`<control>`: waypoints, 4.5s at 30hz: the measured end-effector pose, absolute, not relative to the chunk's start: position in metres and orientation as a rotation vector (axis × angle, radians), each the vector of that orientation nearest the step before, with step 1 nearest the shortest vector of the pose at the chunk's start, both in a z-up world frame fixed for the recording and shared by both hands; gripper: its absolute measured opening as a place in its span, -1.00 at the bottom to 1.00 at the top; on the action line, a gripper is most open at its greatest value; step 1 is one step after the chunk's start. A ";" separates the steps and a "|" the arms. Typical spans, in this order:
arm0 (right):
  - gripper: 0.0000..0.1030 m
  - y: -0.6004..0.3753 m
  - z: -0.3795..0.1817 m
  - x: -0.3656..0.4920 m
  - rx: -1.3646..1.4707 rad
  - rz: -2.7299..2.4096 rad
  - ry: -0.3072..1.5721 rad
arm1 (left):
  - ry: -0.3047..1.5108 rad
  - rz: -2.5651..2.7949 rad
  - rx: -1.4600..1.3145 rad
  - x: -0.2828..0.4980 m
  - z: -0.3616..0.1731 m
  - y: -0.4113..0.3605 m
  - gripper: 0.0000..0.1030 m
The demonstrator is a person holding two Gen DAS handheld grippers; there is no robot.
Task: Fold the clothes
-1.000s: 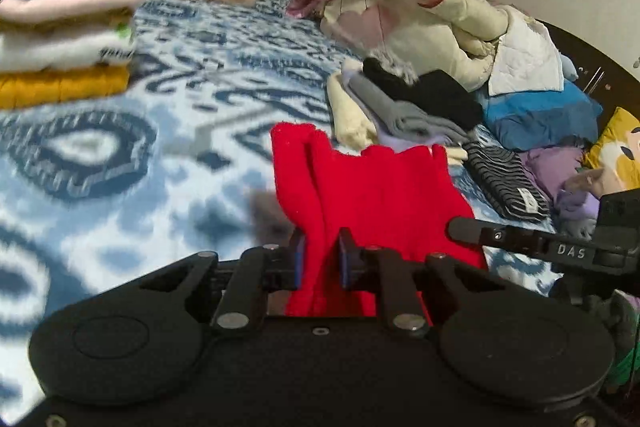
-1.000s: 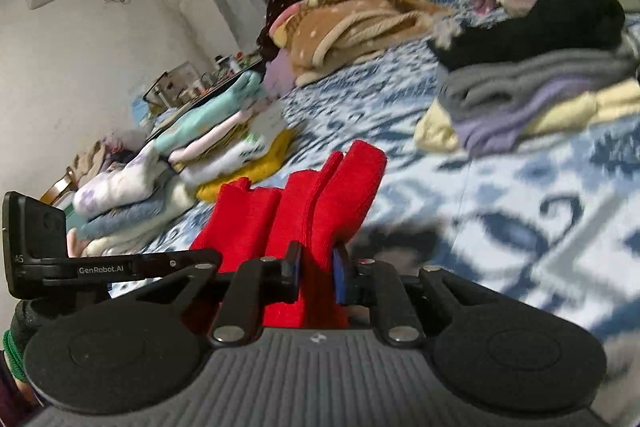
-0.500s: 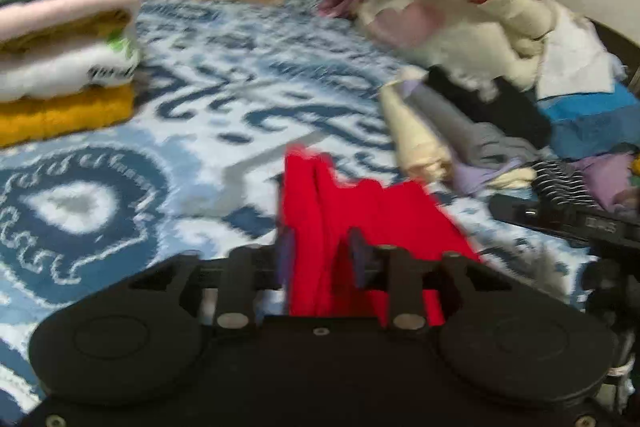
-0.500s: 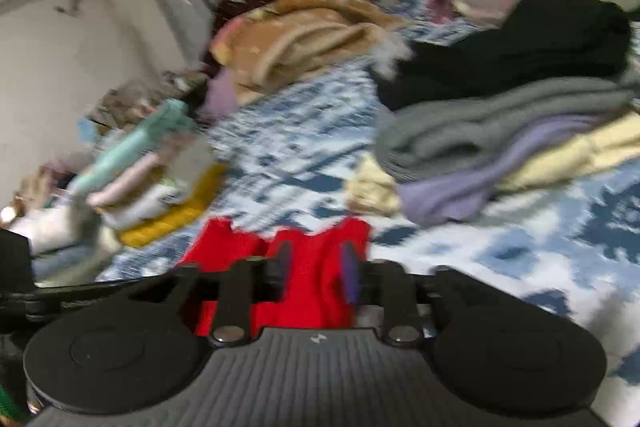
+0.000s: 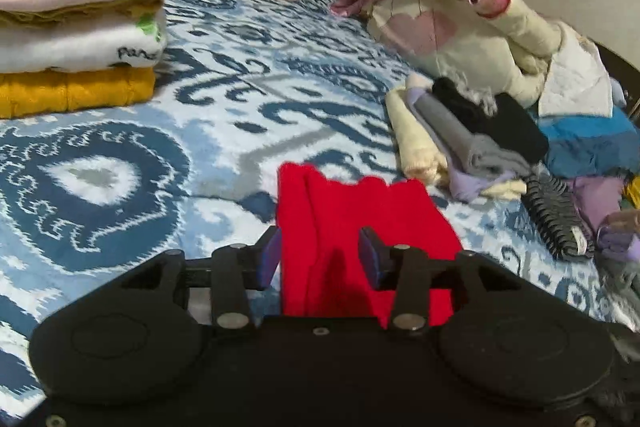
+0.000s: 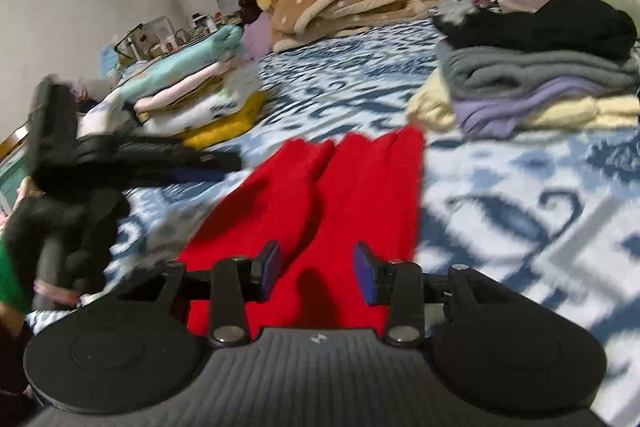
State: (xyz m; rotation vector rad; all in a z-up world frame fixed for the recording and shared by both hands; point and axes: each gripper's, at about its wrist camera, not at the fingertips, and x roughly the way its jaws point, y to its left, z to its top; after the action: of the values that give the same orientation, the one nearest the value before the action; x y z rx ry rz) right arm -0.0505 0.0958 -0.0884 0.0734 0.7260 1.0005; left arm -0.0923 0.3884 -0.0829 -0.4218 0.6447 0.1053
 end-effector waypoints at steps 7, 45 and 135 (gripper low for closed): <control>0.01 0.092 -0.097 -0.108 0.016 1.026 0.708 | 0.685 0.092 -0.359 -0.083 -0.092 0.376 -0.30; 0.27 0.065 -0.107 -0.081 0.333 1.051 0.729 | 0.622 0.569 0.044 -0.232 -0.054 0.403 -0.94; -0.44 0.078 -0.060 -0.078 0.013 1.106 0.584 | 0.754 0.423 -0.221 -0.234 -0.077 0.300 -0.05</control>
State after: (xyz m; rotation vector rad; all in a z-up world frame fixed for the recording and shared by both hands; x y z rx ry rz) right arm -0.0782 0.0778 -0.0597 0.0133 0.5838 1.1064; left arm -0.2336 0.2999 -0.0774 -0.2210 0.7544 0.4231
